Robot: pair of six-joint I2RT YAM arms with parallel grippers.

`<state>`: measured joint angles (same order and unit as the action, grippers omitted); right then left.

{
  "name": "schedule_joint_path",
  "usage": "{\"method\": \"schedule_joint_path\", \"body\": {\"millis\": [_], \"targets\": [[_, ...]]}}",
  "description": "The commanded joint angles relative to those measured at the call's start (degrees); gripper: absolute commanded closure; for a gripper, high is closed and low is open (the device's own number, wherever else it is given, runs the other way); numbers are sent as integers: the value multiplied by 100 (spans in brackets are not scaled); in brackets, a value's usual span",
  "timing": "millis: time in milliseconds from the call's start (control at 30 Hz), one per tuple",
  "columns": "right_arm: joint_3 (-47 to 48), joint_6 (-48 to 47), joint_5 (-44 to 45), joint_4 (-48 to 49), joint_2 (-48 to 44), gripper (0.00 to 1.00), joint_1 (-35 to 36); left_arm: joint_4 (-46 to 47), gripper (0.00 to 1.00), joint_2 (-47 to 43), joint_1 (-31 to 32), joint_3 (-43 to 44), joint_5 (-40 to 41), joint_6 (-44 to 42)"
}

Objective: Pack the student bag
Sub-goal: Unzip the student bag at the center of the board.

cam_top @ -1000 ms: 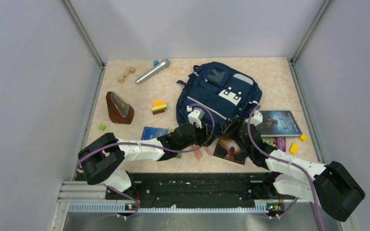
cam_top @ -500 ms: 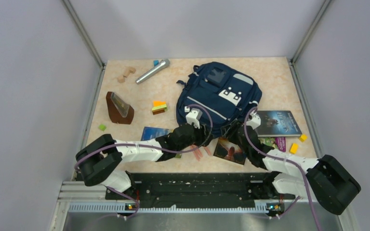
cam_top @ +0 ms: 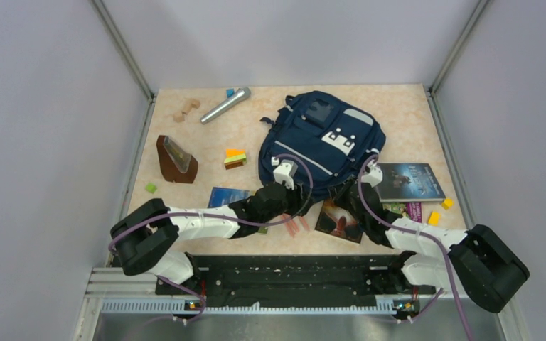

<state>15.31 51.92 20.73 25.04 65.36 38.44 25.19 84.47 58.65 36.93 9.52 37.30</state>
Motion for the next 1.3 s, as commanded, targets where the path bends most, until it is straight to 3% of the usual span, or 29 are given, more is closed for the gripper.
{"method": "schedule_joint_path", "body": {"millis": [0,633,1267], "targets": [[441,-14,-68,326,-323,100,-21,135,51,-266,-1,-12,115,-163],[584,317,-226,155,-1402,100,-20,7,53,447,-8,672,830,-317],[534,319,-218,148,-1619,100,-20,-623,73,1284,1,1309,1188,116]]}}
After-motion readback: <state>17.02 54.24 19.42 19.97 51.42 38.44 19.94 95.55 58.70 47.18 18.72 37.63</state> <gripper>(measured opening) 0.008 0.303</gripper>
